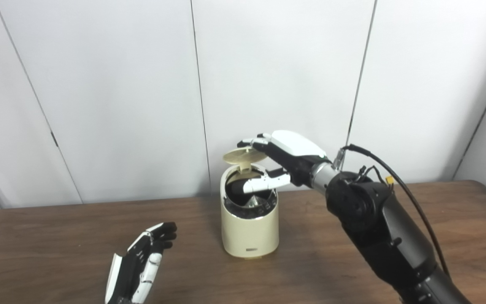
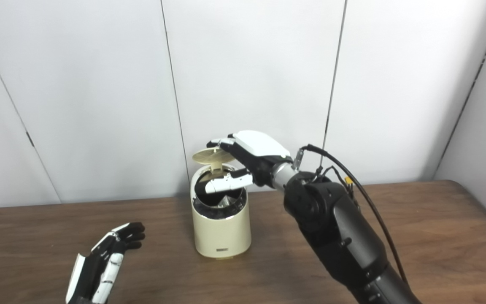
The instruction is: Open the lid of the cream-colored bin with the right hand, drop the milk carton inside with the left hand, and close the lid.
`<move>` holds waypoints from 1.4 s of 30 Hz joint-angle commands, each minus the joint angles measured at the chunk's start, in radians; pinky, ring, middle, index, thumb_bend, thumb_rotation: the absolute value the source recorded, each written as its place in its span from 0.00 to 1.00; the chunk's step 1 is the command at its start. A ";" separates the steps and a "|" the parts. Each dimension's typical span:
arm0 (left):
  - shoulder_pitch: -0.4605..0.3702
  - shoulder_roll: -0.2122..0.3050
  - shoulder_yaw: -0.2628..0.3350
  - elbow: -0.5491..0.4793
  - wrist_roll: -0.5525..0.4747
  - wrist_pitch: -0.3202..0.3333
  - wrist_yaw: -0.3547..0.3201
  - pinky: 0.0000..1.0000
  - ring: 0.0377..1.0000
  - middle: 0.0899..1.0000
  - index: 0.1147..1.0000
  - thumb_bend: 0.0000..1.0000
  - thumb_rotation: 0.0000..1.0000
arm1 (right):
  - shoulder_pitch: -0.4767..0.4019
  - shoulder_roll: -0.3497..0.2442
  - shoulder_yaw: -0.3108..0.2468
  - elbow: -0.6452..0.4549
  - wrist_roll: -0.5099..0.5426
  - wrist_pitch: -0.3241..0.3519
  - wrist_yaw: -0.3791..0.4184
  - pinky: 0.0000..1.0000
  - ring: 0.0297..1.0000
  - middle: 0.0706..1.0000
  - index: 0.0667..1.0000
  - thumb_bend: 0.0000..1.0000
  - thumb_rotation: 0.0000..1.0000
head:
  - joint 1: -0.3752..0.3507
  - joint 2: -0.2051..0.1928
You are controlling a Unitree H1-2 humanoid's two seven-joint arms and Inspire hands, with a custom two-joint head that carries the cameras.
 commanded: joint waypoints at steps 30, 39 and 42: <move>0.039 -0.025 -0.002 -0.049 -0.083 0.116 -0.038 0.76 0.70 0.73 0.73 0.47 0.86 | 0.117 -0.023 0.003 -0.104 -0.002 -0.052 -0.040 0.90 0.86 0.78 0.77 0.73 0.84 | -0.007 0.034; 0.045 -0.023 -0.001 -0.060 -0.084 0.117 -0.039 0.76 0.71 0.73 0.72 0.49 0.84 | 0.149 -0.014 0.013 -0.106 -0.012 -0.047 -0.039 0.91 0.87 0.80 0.79 0.73 0.82 | -0.003 0.047; 0.045 -0.021 -0.001 -0.061 -0.085 0.121 -0.041 0.77 0.70 0.73 0.72 0.49 0.84 | 0.155 -0.016 0.024 -0.108 -0.030 -0.045 -0.031 0.94 0.88 0.81 0.79 0.73 0.79 | -0.004 0.048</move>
